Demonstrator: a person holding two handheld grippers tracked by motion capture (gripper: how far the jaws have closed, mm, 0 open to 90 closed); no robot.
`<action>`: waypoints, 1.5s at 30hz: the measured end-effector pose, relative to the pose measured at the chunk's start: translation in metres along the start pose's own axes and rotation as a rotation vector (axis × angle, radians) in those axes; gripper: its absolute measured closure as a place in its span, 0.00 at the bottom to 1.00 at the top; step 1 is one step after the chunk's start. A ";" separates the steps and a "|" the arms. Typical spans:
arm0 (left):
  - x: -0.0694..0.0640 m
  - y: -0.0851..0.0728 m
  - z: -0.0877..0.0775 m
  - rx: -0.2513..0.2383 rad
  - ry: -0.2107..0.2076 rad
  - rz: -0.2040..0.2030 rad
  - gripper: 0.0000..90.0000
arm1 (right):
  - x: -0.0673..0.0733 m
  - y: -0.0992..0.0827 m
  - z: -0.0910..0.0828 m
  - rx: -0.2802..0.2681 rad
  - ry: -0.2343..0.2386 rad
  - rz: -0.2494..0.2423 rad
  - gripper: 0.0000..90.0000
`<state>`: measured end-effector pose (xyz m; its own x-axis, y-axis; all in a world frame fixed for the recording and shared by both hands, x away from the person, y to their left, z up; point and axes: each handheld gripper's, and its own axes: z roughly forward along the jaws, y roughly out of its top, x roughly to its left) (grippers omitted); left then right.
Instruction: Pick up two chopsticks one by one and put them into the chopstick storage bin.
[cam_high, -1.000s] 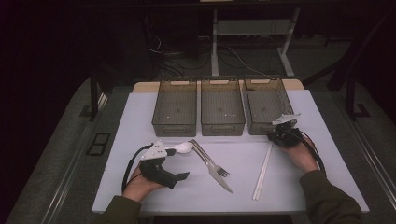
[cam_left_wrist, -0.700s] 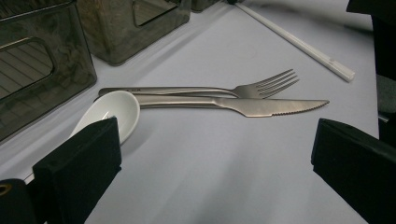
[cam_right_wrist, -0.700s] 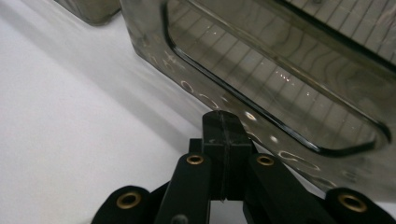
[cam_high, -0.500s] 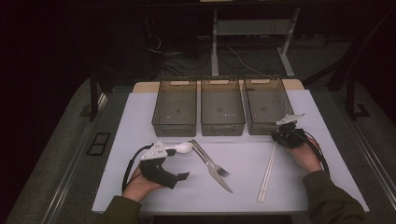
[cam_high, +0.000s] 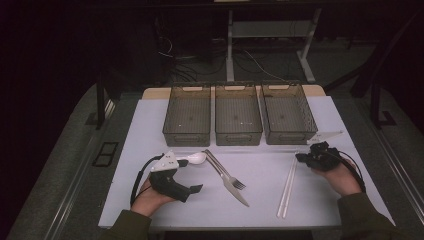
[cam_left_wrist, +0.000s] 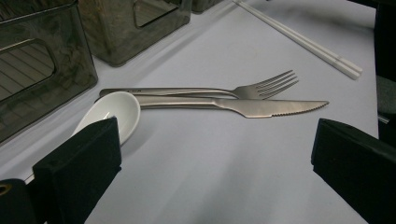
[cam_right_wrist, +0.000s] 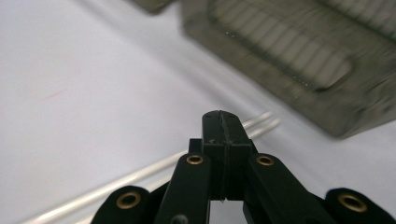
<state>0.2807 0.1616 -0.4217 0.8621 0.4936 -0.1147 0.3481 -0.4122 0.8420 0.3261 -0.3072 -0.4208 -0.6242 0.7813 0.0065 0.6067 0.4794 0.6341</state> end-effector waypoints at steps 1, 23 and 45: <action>0.000 0.000 0.000 0.001 -0.001 0.002 0.01 | 0.000 0.000 0.000 0.000 0.000 0.000 0.99; -0.001 0.000 0.000 0.000 0.003 -0.002 0.01 | 0.083 -0.053 -0.028 0.039 0.331 -0.220 0.99; -0.001 0.000 0.000 -0.003 0.003 -0.003 0.01 | 0.104 -0.049 -0.014 0.070 0.401 -0.275 0.99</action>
<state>0.2798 0.1614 -0.4211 0.8599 0.4971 -0.1157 0.3494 -0.4081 0.8434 0.2243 -0.2553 -0.4407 -0.8979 0.4131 0.1524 0.4160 0.6827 0.6008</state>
